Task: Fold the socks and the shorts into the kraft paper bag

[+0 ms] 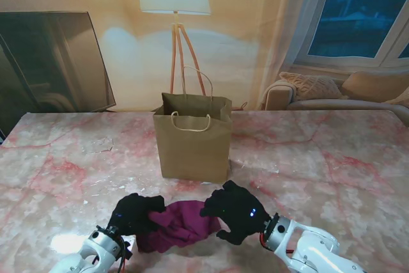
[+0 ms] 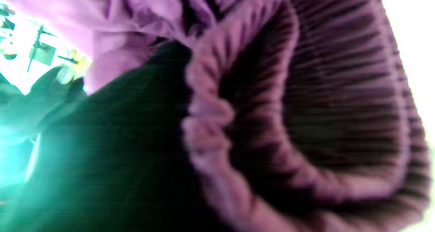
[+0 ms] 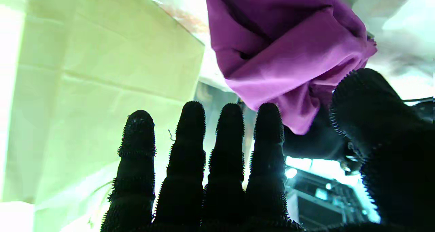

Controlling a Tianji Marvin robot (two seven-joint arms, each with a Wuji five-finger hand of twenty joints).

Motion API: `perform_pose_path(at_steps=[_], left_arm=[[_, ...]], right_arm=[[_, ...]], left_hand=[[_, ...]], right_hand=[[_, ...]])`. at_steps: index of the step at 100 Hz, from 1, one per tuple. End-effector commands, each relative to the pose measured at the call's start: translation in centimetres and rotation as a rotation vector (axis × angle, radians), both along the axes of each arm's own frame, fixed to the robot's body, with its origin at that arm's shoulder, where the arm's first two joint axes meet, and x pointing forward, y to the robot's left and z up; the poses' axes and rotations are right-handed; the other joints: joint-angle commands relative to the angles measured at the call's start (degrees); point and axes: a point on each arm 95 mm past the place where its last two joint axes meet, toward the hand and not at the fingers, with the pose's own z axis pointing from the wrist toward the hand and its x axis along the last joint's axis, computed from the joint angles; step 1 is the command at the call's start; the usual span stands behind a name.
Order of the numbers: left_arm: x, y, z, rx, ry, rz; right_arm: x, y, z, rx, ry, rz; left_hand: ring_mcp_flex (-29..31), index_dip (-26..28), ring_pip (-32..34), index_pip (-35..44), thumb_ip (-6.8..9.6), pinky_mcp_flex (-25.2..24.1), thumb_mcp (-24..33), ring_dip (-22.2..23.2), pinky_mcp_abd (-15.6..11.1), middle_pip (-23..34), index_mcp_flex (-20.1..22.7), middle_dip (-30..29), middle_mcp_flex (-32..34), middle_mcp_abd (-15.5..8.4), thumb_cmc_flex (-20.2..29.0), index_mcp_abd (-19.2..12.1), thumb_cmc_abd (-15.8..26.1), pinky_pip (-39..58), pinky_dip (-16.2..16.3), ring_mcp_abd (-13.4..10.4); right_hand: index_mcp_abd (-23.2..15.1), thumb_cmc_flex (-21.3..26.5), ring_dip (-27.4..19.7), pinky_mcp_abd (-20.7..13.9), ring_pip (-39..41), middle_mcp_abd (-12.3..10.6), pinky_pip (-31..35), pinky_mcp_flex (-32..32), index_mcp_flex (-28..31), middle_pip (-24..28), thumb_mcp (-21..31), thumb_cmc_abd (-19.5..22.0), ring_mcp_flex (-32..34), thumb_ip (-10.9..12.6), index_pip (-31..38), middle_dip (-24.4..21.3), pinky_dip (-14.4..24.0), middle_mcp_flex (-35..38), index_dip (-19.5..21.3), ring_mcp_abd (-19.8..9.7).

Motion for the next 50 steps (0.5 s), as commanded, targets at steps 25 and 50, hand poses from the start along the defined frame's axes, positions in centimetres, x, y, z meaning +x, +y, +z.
perform_pose_path(at_steps=[25, 50], left_arm=[[-0.9, 2.2, 5.0, -0.015, -0.152, 0.093], [-0.9, 4.3, 7.8, 0.003, -0.212, 0.147]], right_arm=[[1.2, -1.9, 0.6, 0.048, 0.028, -0.121], [2.6, -3.0, 0.3, 0.073, 0.052, -0.199]], left_hand=[[3.33, 1.68, 2.71, 3.39, 0.93, 1.93, 8.06, 0.42, 0.38, 2.79, 2.51, 2.76, 0.86, -3.5, 6.48, -2.82, 0.11, 3.58, -1.93, 0.44], [3.56, 1.83, 3.33, 3.18, 0.87, 2.98, 7.96, 0.91, -0.24, 3.08, 3.36, 3.6, 0.71, -3.69, 6.99, -2.12, 0.04, 4.62, -1.26, 0.67]], right_hand=[[0.67, -1.25, -3.76, -0.29, -4.14, 1.59, -3.36, -1.5, -1.49, -3.25, -2.57, 3.19, 0.96, 3.47, -0.84, -2.34, -5.09, -0.18, -0.82, 0.17], [0.2, -0.69, -3.63, 0.22, -3.98, 1.7, -3.2, -2.03, -0.93, -3.4, -2.94, 4.09, 0.92, 3.81, -0.89, -2.38, -5.52, 0.02, -0.73, 0.31]])
